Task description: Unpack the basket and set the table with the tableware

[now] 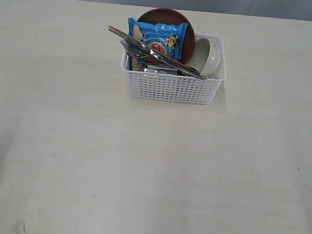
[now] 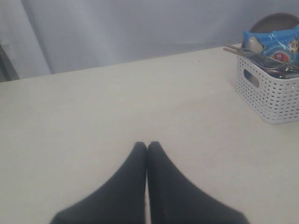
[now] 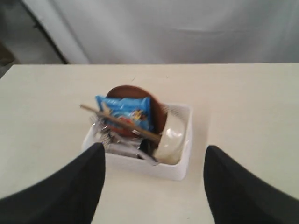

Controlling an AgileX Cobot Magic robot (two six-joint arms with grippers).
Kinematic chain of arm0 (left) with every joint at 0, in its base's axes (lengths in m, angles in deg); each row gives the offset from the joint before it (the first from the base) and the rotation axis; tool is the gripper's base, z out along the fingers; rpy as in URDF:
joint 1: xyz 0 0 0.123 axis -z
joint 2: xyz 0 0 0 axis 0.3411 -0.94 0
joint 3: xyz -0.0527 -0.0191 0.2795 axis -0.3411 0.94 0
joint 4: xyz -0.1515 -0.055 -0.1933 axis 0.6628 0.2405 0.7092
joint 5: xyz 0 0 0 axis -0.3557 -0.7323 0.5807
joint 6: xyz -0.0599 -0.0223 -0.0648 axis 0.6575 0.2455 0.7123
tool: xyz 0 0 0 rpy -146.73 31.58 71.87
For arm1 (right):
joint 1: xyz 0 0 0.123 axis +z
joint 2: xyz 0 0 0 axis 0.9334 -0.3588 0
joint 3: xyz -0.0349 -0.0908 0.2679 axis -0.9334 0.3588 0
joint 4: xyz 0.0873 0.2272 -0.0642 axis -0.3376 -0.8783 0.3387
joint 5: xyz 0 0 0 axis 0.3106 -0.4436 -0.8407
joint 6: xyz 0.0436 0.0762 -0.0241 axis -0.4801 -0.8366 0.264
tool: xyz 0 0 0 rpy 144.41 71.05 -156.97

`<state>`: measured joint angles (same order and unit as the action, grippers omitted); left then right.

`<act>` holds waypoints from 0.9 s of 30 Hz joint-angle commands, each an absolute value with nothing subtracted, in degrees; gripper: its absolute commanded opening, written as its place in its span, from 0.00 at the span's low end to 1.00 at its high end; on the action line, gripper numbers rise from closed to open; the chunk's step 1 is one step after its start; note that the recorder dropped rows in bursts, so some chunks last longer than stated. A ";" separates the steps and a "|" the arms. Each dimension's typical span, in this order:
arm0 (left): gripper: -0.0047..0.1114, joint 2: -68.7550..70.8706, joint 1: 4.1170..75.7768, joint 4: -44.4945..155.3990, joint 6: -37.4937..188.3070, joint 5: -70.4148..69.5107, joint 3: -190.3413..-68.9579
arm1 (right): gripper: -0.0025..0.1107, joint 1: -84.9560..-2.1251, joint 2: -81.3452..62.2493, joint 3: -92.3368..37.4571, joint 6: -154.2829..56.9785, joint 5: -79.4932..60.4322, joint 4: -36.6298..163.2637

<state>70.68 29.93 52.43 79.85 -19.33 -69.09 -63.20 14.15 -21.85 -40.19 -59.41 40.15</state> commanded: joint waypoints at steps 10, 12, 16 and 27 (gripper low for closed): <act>0.04 70.87 29.78 52.53 79.88 -18.90 -68.96 | 0.54 -43.56 -15.47 -23.38 -27.51 -48.31 35.74; 0.04 70.87 29.78 52.53 79.88 -18.90 -68.96 | 0.54 -40.68 -20.89 -25.38 -29.07 -45.61 37.26; 0.04 70.87 29.78 52.53 79.88 -18.90 -68.96 | 0.54 -37.80 -31.85 -32.86 -29.69 -46.37 39.54; 0.04 70.87 29.78 52.53 79.88 -18.90 -68.96 | 0.54 -36.73 -50.63 -50.67 -30.09 -55.55 49.64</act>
<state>70.68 29.93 52.43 79.85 -19.33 -69.09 -36.75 -48.59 -47.94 -29.89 -53.55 46.72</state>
